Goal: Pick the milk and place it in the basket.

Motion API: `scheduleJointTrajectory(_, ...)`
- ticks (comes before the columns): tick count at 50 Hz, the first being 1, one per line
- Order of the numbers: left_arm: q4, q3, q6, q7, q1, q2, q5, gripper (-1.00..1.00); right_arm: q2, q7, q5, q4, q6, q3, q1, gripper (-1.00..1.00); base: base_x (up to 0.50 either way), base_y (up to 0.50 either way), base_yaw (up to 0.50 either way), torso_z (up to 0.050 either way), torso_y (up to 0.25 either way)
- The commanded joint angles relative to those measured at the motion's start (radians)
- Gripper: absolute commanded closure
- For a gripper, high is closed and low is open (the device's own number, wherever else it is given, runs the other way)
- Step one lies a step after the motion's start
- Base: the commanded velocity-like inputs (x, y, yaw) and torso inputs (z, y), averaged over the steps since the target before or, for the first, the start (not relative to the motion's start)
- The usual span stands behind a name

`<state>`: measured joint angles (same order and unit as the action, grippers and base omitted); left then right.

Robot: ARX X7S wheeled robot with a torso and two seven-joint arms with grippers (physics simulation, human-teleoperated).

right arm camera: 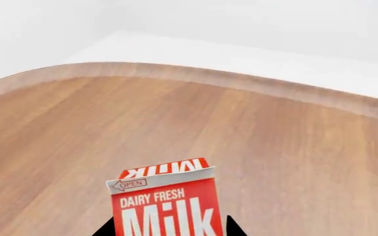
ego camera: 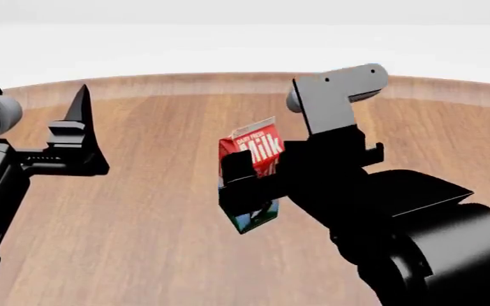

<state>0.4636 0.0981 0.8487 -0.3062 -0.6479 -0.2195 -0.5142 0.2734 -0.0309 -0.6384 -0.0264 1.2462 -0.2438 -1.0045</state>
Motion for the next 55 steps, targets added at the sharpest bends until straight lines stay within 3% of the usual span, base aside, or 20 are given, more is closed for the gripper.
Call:
scheduleJointTrajectory(1, -0.013, 0.0, -0.007, -0.002, -0.006, -0.005, -0.003, -1.0, 0.031, 0.247, -0.098, 0.187, 0.318, 0.214, -0.158, 1.0, 0.0, 0.0, 0.0, 0.0, 0.0)
scheduleJointTrajectory(7, -0.022, 0.002, -0.015, -0.002, -0.005, -0.006, -0.003, -1.0, 0.172, 0.625, -0.492, 0.162, 0.321, 0.24, -0.208, 1.0, 0.0, 0.0, 0.0, 0.0, 0.0)
scheduleJointTrajectory(13, -0.026, 0.008, -0.02, -0.004, -0.004, -0.008, -0.002, -1.0, 0.236, 0.788, -0.674, 0.152, 0.308, 0.257, -0.231, 1.0, 0.0, 0.0, 0.0, 0.0, 0.002)
scheduleJointTrajectory(18, -0.034, 0.014, -0.027, -0.004, -0.005, -0.01, 0.003, -1.0, 0.333, 1.037, -0.928, 0.126, 0.311, 0.281, -0.285, 1.0, 0.0, 0.0, 0.0, 0.0, 0.002)
scheduleJointTrajectory(28, -0.04, 0.022, -0.034, -0.007, -0.004, -0.012, 0.003, -1.0, 0.49, 1.349, -1.277, 0.131, 0.246, 0.23, -0.312, 1.0, 0.0, 0.0, 0.0, 0.0, 0.001)
scheduleJointTrajectory(40, -0.049, 0.028, -0.044, -0.008, -0.002, -0.016, 0.003, -1.0, 0.7, 1.486, -1.47, 0.222, 0.141, 0.292, -0.195, 1.0, 0.0, 0.0, 0.0, 0.0, 0.002)
scheduleJointTrajectory(55, -0.052, 0.031, -0.049, -0.013, -0.004, -0.021, -0.002, -1.0, 0.868, 1.526, -1.529, 0.286, 0.102, 0.604, 0.118, 1.0, 0.0, 0.0, 0.0, 0.001, 0.001)
